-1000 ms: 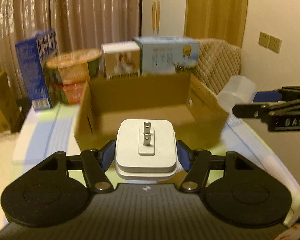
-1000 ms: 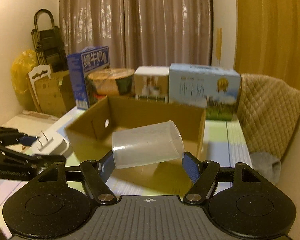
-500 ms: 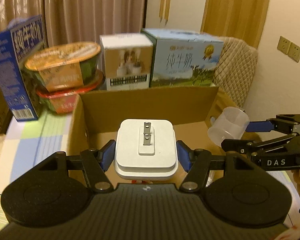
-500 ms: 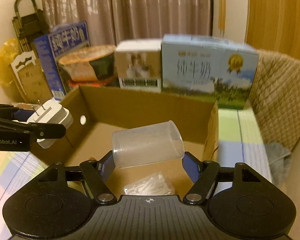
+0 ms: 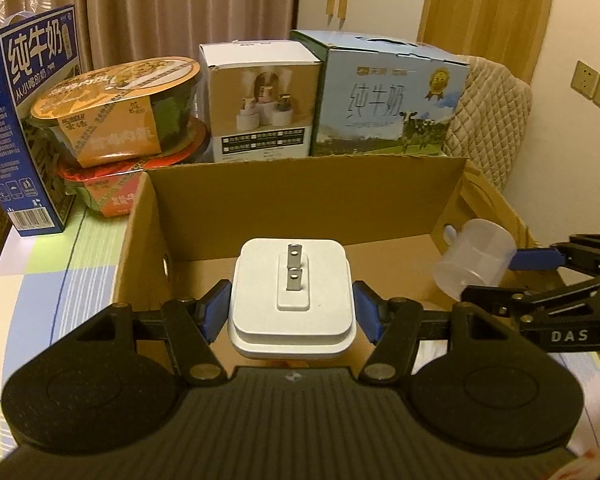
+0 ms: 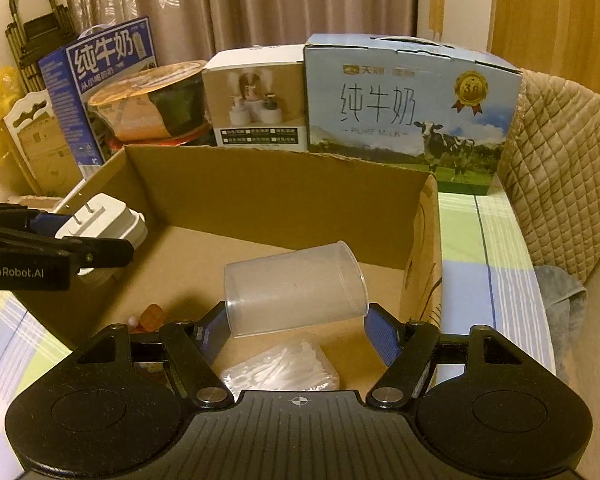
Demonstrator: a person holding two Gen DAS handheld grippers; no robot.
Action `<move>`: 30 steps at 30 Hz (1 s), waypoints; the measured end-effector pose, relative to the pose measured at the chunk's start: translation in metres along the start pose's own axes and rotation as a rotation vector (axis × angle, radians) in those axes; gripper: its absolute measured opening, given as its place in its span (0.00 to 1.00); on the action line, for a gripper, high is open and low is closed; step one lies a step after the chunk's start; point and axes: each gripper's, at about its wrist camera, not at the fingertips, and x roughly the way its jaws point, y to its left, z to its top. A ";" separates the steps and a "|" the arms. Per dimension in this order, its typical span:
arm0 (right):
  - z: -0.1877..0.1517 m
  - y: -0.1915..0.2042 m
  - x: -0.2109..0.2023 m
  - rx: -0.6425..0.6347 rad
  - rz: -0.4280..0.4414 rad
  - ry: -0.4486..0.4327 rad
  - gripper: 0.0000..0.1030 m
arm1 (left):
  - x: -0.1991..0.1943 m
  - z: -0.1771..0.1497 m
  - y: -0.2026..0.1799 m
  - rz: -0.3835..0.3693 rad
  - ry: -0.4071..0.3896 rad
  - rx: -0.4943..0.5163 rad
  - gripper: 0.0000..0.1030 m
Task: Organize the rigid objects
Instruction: 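Carry the white adapter into the cardboard box and release it with the left tool, then withdraw the left tool from the box while the right tool holds the clear cup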
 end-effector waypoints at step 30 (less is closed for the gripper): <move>0.002 -0.008 -0.009 0.083 0.003 -0.061 0.79 | -0.051 0.001 0.011 0.008 -0.095 -0.017 0.74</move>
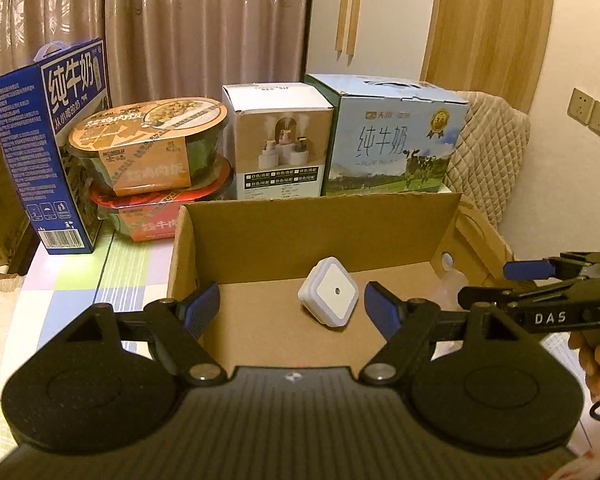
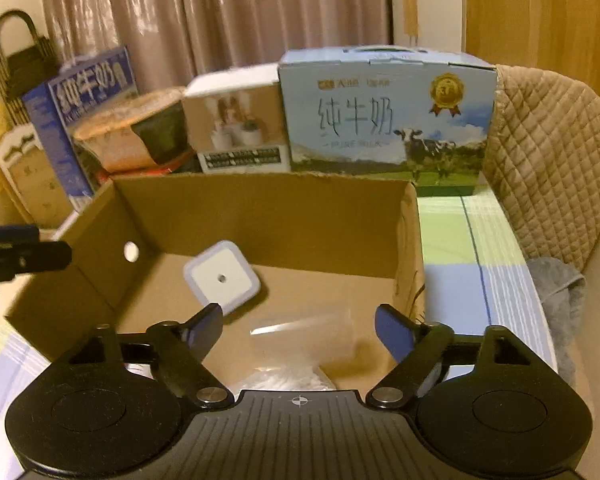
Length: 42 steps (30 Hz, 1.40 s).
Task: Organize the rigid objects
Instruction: 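Withdraw the left tool from the box while the right tool holds the clear cup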
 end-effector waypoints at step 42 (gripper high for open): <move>-0.196 0.080 -0.230 0.066 -0.002 -0.109 0.82 | -0.222 -0.170 -0.022 0.092 -0.036 -0.122 0.88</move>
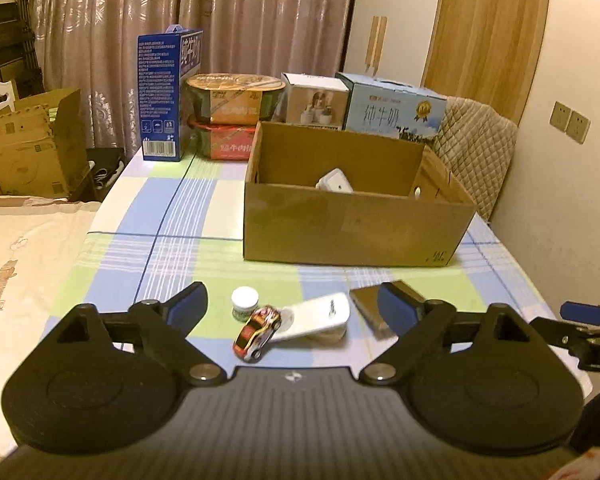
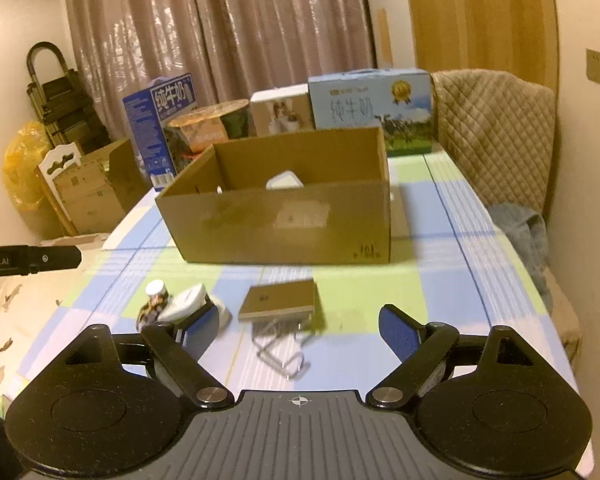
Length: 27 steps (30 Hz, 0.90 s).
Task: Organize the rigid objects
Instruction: 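Withdraw the left tool from the box while the right tool holds the clear cup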
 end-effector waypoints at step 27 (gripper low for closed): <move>-0.042 0.011 0.033 0.069 -0.052 0.083 0.82 | 0.053 -0.027 0.025 0.013 0.096 0.086 0.91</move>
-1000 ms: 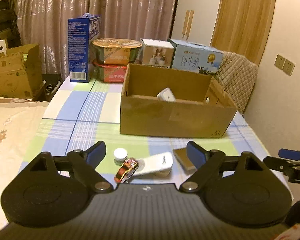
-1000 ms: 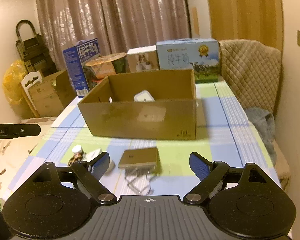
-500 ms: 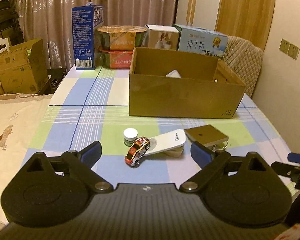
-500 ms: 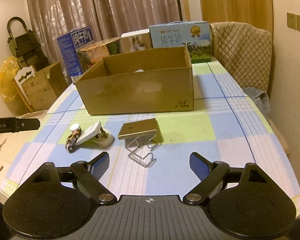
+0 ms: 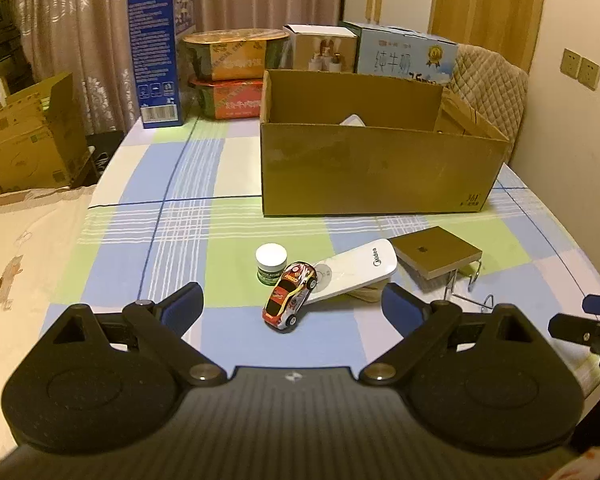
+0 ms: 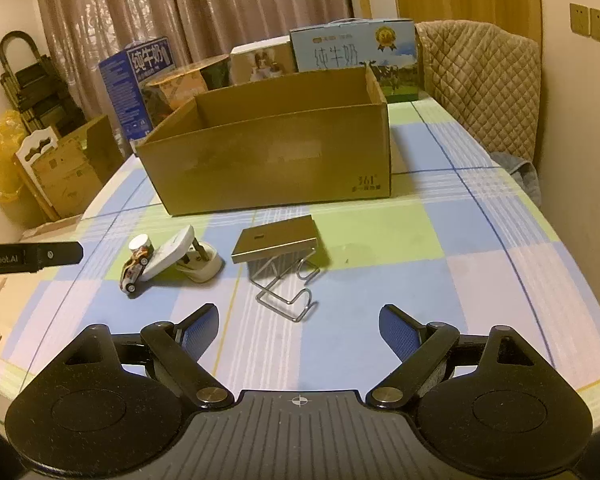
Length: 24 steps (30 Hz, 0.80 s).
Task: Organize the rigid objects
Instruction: 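Withdraw the left tool from the box while the right tool holds the clear cup, then grasp the toy race car with the left tool while the right tool grasps the wire rack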
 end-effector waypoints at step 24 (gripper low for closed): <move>0.000 0.027 0.102 0.169 -0.157 -0.006 0.82 | 0.076 -0.010 0.025 -0.013 0.076 0.016 0.91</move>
